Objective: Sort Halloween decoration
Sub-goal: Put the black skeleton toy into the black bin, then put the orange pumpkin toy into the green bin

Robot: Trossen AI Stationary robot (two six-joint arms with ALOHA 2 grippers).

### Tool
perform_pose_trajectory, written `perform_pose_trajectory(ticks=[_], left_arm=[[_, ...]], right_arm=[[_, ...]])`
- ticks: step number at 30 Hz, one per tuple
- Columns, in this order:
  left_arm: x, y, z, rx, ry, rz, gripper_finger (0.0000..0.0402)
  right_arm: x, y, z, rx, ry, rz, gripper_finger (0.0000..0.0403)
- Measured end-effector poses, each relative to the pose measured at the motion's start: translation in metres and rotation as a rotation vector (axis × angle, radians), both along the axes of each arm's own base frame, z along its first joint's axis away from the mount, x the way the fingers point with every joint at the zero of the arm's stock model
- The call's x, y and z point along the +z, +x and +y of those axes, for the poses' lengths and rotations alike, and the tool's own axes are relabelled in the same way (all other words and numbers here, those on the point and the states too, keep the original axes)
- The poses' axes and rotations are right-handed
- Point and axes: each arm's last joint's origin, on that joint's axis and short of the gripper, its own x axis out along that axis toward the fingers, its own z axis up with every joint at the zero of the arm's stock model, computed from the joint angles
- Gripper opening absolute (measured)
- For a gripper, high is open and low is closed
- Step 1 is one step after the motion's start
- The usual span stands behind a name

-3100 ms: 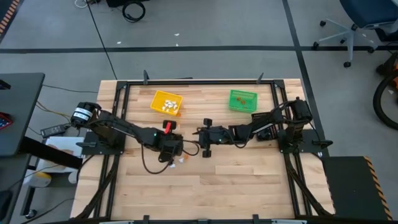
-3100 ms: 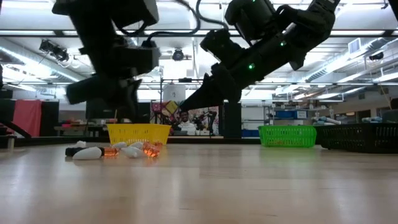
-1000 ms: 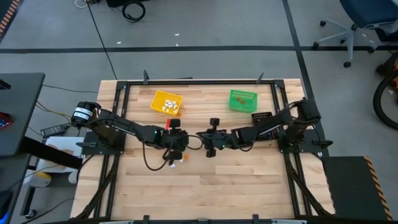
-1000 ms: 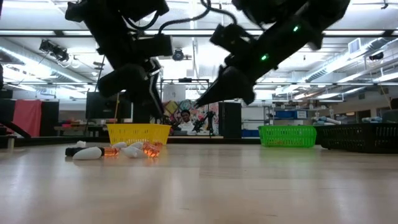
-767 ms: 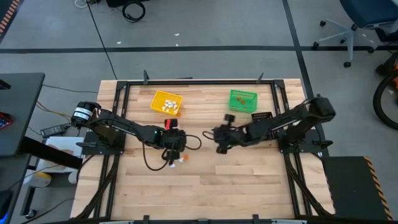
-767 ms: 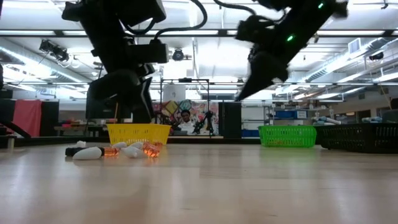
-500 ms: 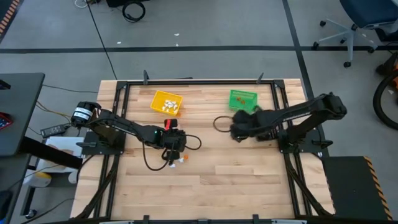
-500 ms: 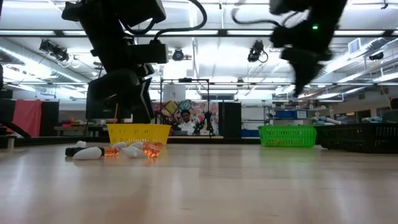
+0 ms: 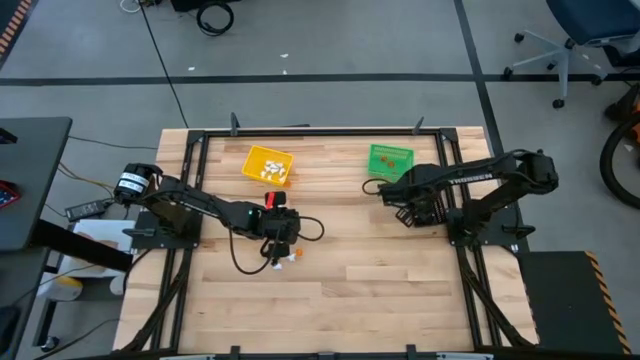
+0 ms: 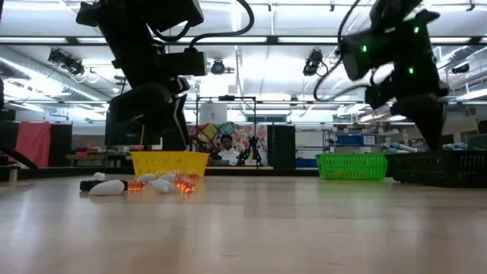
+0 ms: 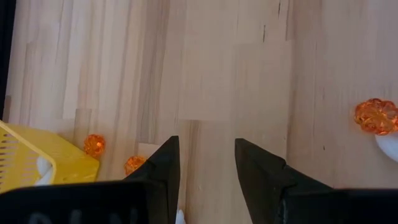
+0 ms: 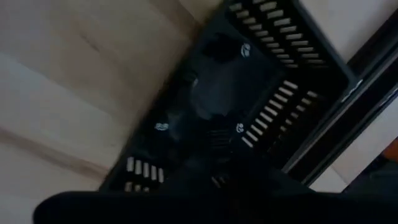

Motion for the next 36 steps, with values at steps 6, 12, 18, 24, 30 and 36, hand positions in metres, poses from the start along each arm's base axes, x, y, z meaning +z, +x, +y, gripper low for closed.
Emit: perform_pose_trajectory(ticks=[6,12,18,24,30,36], left_arm=[[0.000,0.000,0.000,0.000,0.000,0.002,0.0127],[0.000,0.000,0.000,-0.042,0.024,0.024,0.0127],[-0.002,-0.004,-0.007,-0.149,0.072,0.058,0.0127],[-0.014,-0.023,-0.011,-0.219,0.089,0.016,0.0127],[-0.010,-0.039,-0.011,-0.165,0.043,-0.045,0.0127],[0.012,-0.057,-0.025,-0.213,0.003,-0.128,0.0127]], right_arm=[[-0.017,-0.004,-0.016,0.038,0.078,-0.035,0.0080],[-0.013,-0.004,-0.027,0.057,0.115,-0.048,0.0142],[0.016,-0.003,-0.031,0.032,0.106,-0.030,0.0170],[0.038,-0.001,-0.025,0.069,0.093,-0.105,0.0169],[0.040,-0.006,-0.022,0.051,0.133,-0.085,0.0169],[0.043,0.025,-0.008,0.172,0.077,-0.364,0.0169]])
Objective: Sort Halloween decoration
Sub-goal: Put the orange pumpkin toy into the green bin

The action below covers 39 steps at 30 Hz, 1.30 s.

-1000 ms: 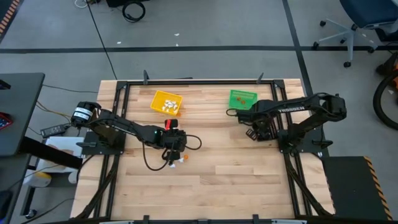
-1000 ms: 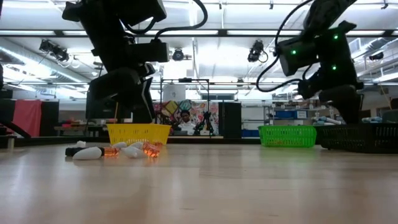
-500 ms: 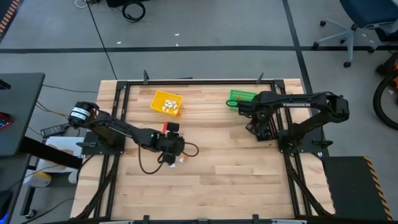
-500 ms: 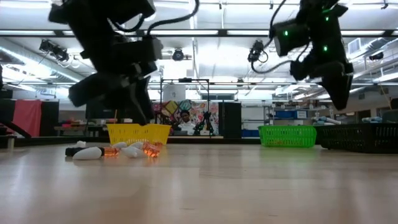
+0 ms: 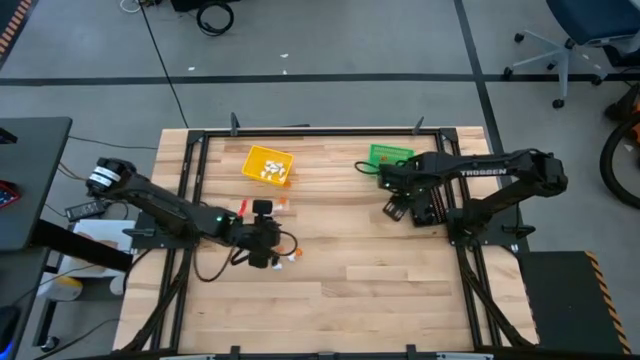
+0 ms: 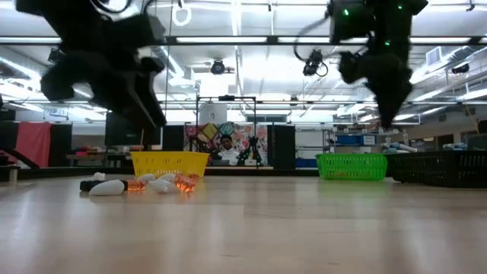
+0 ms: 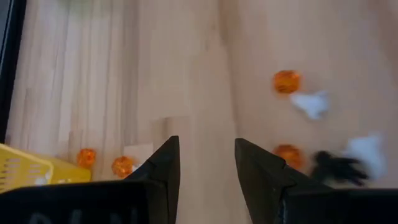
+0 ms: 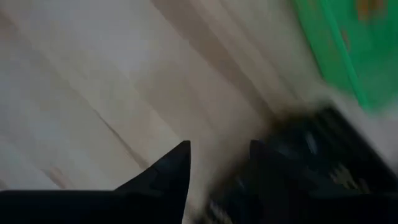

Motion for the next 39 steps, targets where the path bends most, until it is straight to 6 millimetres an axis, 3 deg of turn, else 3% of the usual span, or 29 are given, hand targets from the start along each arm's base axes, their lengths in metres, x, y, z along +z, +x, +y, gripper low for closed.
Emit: perform_pose_trajectory(ticks=[8,17,25,31,39], left_arm=[[0.001,-0.008,-0.012,-0.023,-0.194,0.034,0.0127],[0.000,-0.012,-0.030,-0.081,-0.244,0.037,0.0127],[0.002,-0.015,-0.042,-0.132,-0.255,0.012,0.0127],[0.002,-0.015,-0.042,-0.102,-0.271,0.007,0.0127],[0.002,-0.015,-0.040,-0.089,-0.226,-0.004,0.0128]], right_arm=[[0.005,0.040,0.034,0.226,-0.223,-0.294,0.0169],[-0.034,0.093,0.069,0.417,-0.281,-0.350,0.0168],[-0.049,0.143,0.092,0.625,-0.365,-0.542,0.0168],[-0.055,0.163,0.101,0.745,-0.444,-0.692,0.0170],[-0.072,0.179,0.092,0.817,-0.349,-0.810,0.0203]])
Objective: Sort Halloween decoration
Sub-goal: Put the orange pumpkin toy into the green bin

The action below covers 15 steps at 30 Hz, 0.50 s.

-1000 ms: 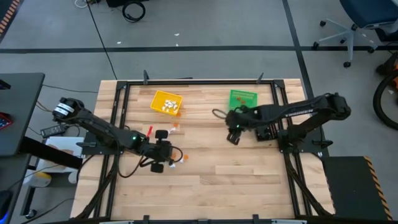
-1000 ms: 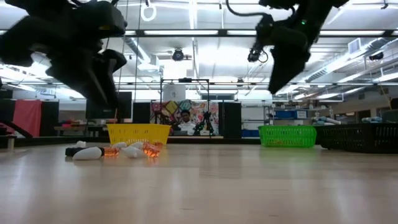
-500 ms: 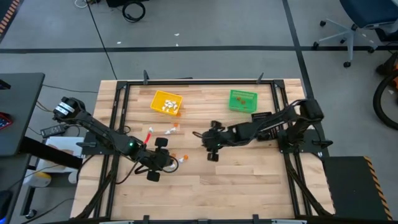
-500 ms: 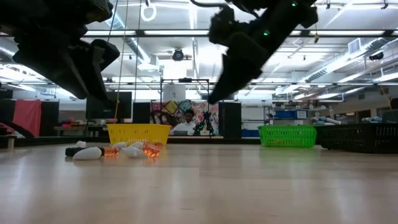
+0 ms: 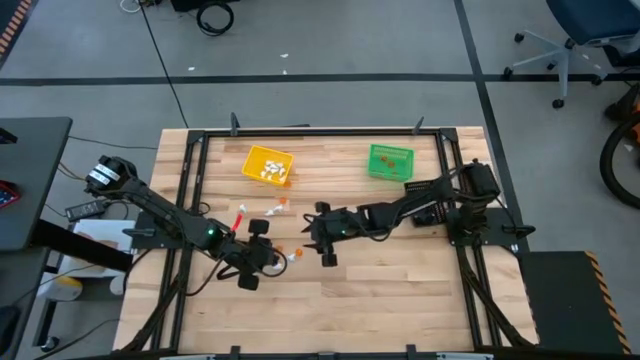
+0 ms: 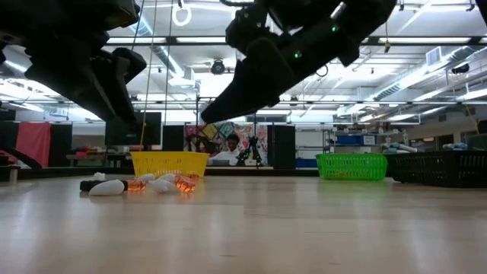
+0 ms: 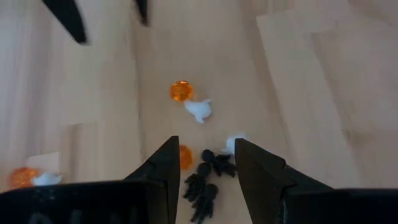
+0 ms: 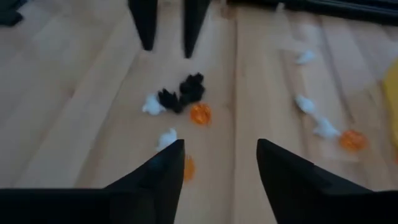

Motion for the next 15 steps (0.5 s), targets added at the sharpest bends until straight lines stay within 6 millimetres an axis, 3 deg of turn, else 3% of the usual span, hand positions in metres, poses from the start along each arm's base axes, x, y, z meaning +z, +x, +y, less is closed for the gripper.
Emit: perform_pose_trajectory(ticks=[9,15], left_arm=[[-0.001,0.001,0.005,0.028,0.026,0.006,0.0128],[-0.001,0.000,0.006,0.028,0.034,0.019,0.0128]], right_arm=[[-0.028,0.014,0.001,0.094,0.030,-0.073,0.0266],[-0.039,0.021,0.003,0.182,0.034,-0.140,0.0272]])
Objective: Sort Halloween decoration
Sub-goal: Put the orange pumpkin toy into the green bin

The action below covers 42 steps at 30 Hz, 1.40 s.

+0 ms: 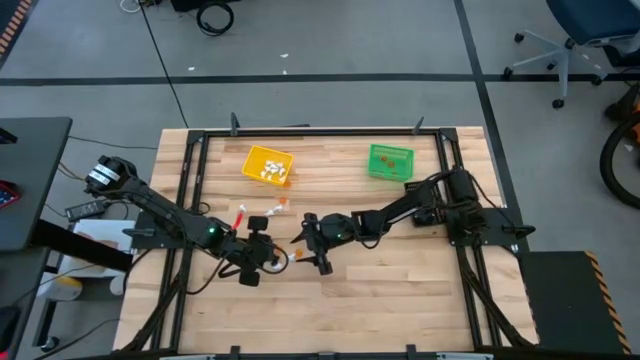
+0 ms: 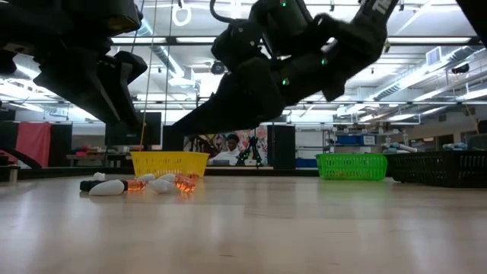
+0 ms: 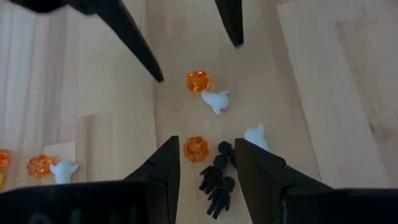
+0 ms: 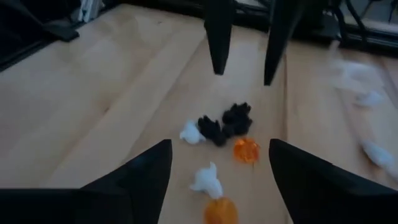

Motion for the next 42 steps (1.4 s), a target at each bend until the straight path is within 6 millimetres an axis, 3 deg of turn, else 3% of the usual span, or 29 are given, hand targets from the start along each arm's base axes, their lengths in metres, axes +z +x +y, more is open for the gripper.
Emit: perform_pose_trajectory(ticks=[6,11,24,32,42], left_arm=[[-0.001,0.000,0.003,0.009,0.010,0.008,0.0128],[-0.001,0.000,0.003,0.008,0.012,0.010,0.0128],[-0.001,0.000,0.003,0.006,0.016,0.017,0.0128],[-0.002,-0.002,0.004,0.018,0.013,0.038,0.0128],[-0.005,-0.009,-0.001,0.049,-0.008,0.076,0.0128]], right_arm=[[-0.039,0.006,-0.001,0.029,-0.012,-0.032,0.0259],[-0.049,0.007,-0.005,0.023,-0.004,-0.026,0.0241],[-0.055,0.005,-0.014,0.010,-0.009,0.062,0.0139],[-0.055,0.005,-0.014,-0.001,-0.013,0.069,0.0117],[-0.028,-0.004,-0.031,-0.102,-0.119,0.183,0.0116]])
